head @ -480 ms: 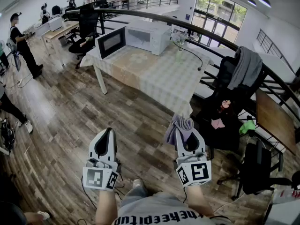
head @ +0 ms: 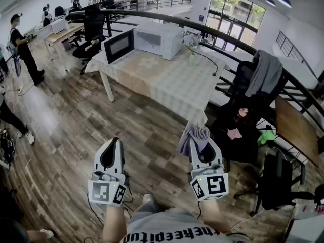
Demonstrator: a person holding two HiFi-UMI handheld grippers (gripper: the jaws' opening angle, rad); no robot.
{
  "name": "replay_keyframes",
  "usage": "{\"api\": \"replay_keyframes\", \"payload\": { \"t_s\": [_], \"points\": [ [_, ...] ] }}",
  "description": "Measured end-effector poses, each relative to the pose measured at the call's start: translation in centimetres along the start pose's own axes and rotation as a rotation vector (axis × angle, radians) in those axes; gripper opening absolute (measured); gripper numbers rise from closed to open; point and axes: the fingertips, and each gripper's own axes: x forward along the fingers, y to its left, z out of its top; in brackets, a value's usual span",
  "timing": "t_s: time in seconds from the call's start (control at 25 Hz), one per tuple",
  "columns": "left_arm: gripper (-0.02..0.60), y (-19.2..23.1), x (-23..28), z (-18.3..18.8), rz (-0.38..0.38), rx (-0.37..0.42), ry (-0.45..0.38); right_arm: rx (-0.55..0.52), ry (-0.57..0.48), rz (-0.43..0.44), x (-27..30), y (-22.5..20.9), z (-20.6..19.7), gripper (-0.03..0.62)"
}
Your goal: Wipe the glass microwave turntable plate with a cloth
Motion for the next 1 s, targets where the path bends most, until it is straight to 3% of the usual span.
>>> {"api": "replay_keyframes", "payload": {
  "t_s": [0.4,0.72,1.0],
  "points": [
    [0.011,3.3,1.5,0.0,0.001,-0.001,-0.014,-0.011,-0.009,0.051,3.1,2.1,-0.4,0.106],
    [0.011,7.9,2.2,-0.2,-0.028,0.008,-0.022,0.008,-0.043,-0.017,6.5,3.7,-0.1,0.106],
    [0.011,10.7,4.0,-1.3,-0.012,-0.027,-0.02,0.001,-0.016,-0.02,9.0,4.4,-1.0,0.106]
  ]
}}
